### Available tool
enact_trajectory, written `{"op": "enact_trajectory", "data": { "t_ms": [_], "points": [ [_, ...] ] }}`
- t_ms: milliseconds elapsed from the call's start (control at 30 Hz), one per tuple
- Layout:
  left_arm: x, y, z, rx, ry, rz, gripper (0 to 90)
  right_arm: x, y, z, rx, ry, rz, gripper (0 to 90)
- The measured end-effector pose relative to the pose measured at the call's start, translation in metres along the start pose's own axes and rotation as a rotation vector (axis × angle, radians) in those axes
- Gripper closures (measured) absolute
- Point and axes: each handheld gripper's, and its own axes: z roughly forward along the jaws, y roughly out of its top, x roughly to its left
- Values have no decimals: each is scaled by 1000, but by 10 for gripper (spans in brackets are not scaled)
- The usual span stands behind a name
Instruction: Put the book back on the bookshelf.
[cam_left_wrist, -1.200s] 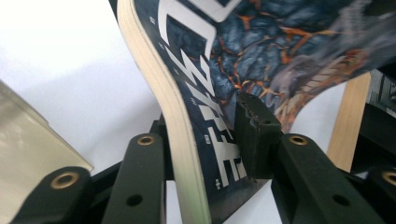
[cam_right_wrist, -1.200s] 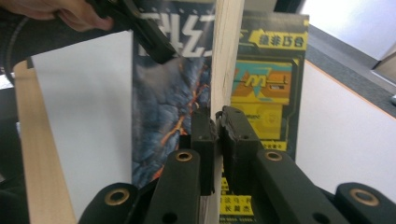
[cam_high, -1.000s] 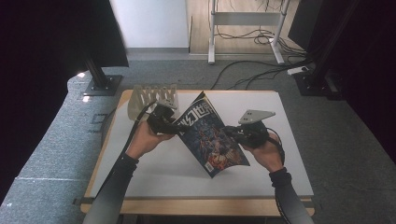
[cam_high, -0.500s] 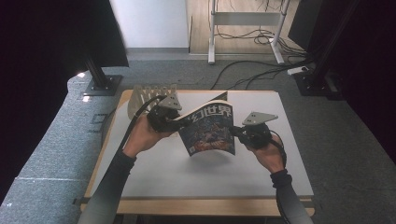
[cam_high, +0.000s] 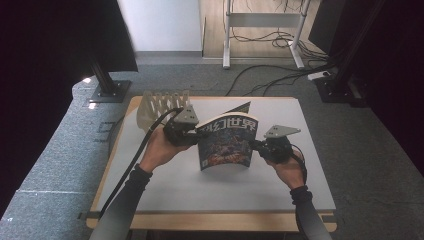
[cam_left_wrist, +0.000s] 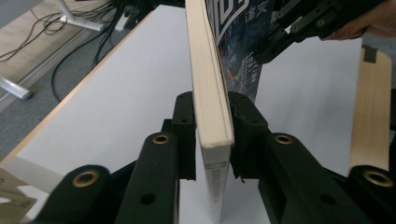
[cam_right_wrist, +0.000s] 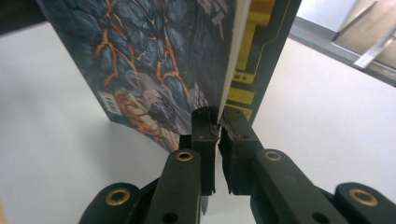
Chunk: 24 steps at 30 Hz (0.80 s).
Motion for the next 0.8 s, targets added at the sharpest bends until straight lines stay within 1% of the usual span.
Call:
{"op": "enact_trajectory", "data": {
  "t_ms": [67, 167, 333, 400, 467, 533, 567, 633, 667, 733, 800],
  "points": [
    [1, -4, 2, -14, 0, -12, 732, 0, 0, 0, -1, -1, -7, 827],
    [3, -7, 7, -36, -4, -46, 728, 1, 0, 0, 2, 1, -6, 827],
    [6, -6, 20, -34, -29, -83, 708, 1, 0, 0, -2, 10, -12, 826],
    [7, -6, 24, -38, -35, -90, 734, 0, -1, 0, -4, 19, -12, 825],
    [9, -7, 25, -49, -48, -93, 799, 0, -1, -1, -6, 18, -11, 825],
    [9, -7, 25, -50, -34, -96, 820, -1, -1, -1, -5, 19, -11, 821],
    [9, -7, 24, -49, -36, -97, 823, -2, -1, -1, -5, 21, -11, 816],
    [9, -7, 22, -52, -30, -89, 824, -2, -1, 0, -6, 6, -16, 801],
    [10, -7, 21, -52, -35, -86, 824, -2, -1, 0, -6, -2, -17, 784],
    [10, -8, 17, -57, -44, -89, 825, -3, -2, -1, -19, -4, -3, 744],
    [10, -8, 13, -54, -44, -88, 826, -5, -3, -2, -28, -8, -2, 699]
  ]
}}
